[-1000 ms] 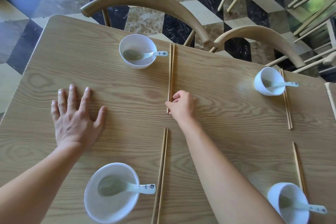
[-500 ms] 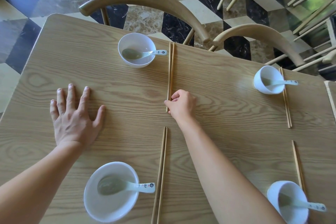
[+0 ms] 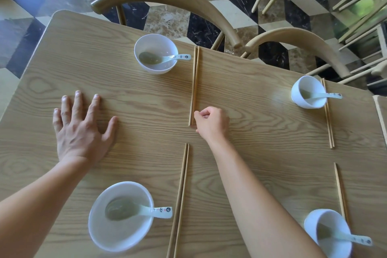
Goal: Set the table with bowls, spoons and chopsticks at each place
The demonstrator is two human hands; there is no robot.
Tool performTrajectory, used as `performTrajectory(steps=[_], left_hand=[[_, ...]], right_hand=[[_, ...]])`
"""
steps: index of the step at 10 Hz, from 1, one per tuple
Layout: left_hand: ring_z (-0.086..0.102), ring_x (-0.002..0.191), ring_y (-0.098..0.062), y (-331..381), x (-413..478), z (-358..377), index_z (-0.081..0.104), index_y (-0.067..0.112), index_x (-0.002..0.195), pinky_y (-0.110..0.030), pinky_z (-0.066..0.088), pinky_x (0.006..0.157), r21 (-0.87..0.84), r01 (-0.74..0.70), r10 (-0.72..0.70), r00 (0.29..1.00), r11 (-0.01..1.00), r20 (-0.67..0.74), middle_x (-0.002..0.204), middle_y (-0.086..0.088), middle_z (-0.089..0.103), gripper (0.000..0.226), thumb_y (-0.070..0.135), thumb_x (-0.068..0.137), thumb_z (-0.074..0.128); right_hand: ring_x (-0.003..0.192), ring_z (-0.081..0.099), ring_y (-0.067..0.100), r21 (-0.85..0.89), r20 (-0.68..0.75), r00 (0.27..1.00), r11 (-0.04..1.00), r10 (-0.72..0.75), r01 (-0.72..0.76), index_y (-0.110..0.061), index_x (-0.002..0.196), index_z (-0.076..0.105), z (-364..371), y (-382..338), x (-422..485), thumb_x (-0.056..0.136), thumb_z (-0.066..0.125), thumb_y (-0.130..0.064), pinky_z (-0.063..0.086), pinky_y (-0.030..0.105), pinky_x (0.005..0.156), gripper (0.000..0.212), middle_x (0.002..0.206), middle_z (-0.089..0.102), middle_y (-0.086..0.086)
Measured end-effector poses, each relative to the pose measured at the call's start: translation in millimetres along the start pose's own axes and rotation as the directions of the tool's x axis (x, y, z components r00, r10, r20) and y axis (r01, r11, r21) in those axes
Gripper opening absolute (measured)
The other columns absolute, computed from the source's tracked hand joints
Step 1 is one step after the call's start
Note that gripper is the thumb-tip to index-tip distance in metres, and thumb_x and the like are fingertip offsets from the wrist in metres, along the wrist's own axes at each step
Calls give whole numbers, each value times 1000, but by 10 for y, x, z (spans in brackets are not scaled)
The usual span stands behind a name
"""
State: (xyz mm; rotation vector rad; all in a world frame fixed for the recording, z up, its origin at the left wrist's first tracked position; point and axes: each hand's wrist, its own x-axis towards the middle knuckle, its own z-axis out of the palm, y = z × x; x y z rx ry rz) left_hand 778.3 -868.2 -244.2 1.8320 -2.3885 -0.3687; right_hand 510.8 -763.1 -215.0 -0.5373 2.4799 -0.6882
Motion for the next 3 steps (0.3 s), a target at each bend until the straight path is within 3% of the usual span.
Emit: performTrajectory(steps=[2, 3], left_hand=[[5, 154, -31, -44, -42, 3, 37, 30, 151, -43, -2, 123, -85, -9, 8, 1000, 996, -8, 165, -11, 22, 75, 70, 87, 42], [9, 153, -32, -47, 76, -217, 35, 31, 153, -44, 5, 123, -55, -48, 57, 983, 997, 174, 165, -10, 21, 73, 60, 90, 58]], right_hand=[[84, 73, 26, 113, 90, 994, 992, -65, 55, -18, 94, 76, -201, 512, -340, 84, 59, -17, 59, 45, 83, 20, 89, 76, 6], [86, 73, 25, 131, 72, 995, 990, -66, 56, -19, 97, 76, -373, 852, -614, 81, 58, -18, 59, 45, 83, 24, 91, 77, 4]])
